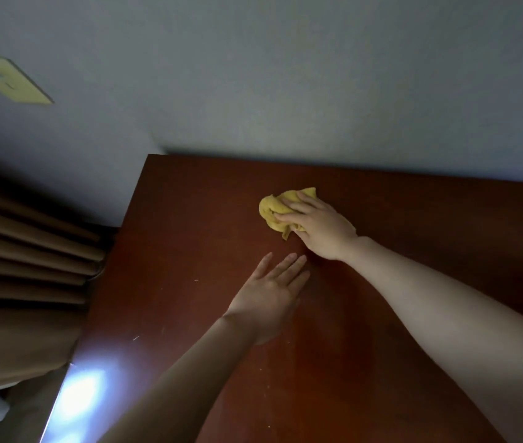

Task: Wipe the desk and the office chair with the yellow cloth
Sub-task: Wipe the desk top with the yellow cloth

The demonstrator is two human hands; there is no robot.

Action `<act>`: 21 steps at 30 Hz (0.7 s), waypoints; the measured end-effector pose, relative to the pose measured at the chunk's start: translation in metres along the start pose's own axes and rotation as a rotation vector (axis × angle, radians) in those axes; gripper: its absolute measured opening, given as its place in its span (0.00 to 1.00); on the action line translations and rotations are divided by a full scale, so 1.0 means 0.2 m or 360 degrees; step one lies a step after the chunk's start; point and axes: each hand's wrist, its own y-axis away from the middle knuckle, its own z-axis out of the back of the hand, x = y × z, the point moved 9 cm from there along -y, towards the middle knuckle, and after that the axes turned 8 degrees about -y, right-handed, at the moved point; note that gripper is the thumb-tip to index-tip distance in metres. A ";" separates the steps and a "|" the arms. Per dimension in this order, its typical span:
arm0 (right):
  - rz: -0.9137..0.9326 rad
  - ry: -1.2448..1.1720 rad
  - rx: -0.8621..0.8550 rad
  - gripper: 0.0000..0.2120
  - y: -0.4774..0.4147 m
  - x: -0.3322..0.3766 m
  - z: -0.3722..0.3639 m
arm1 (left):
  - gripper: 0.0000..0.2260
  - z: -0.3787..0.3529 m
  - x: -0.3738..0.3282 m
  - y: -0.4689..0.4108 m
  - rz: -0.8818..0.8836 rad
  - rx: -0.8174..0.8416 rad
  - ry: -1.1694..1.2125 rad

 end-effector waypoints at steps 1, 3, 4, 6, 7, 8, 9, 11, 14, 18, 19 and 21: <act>0.0015 -0.0041 -0.0022 0.22 0.03 0.01 0.00 | 0.24 0.00 0.02 0.01 -0.0016 0.0007 -0.0013; 0.0030 -0.0076 -0.0062 0.23 0.11 0.03 0.00 | 0.23 0.01 0.05 0.03 -0.0024 0.0030 -0.0033; 0.0033 -0.0069 -0.0078 0.23 0.16 0.03 -0.01 | 0.23 0.01 0.06 0.05 -0.0015 0.0042 -0.0033; 0.0025 -0.0061 -0.0124 0.23 0.27 0.03 -0.02 | 0.23 0.01 0.08 0.07 0.0018 0.0049 -0.0019; 0.0014 -0.0068 -0.0148 0.24 0.33 0.03 -0.03 | 0.23 0.01 0.09 0.07 0.0028 0.0055 -0.0016; -0.0006 -0.0083 -0.0174 0.24 0.39 0.02 -0.03 | 0.23 0.01 0.09 0.08 0.0021 0.0068 -0.0021; -0.0026 -0.0107 -0.0205 0.24 0.46 0.01 -0.03 | 0.24 0.00 0.08 0.07 0.0007 0.0087 -0.0034; -0.0077 -0.0163 -0.0304 0.24 0.58 -0.03 -0.01 | 0.24 -0.02 0.07 0.05 -0.0012 0.0137 -0.0076; -0.0197 -0.0224 -0.0441 0.28 0.72 -0.13 0.02 | 0.24 -0.06 0.06 0.02 0.0009 0.0260 -0.0164; -0.0388 -0.0227 -0.0500 0.31 0.78 -0.33 0.07 | 0.25 -0.12 0.01 -0.02 -0.0022 0.0406 -0.0363; -0.0436 -0.0223 -0.0514 0.31 0.77 -0.38 0.09 | 0.25 -0.13 0.01 -0.02 -0.0020 0.0424 -0.0367; -0.0543 -0.0194 -0.0553 0.30 0.73 -0.49 0.14 | 0.25 -0.15 0.01 -0.03 -0.0021 0.0435 -0.0355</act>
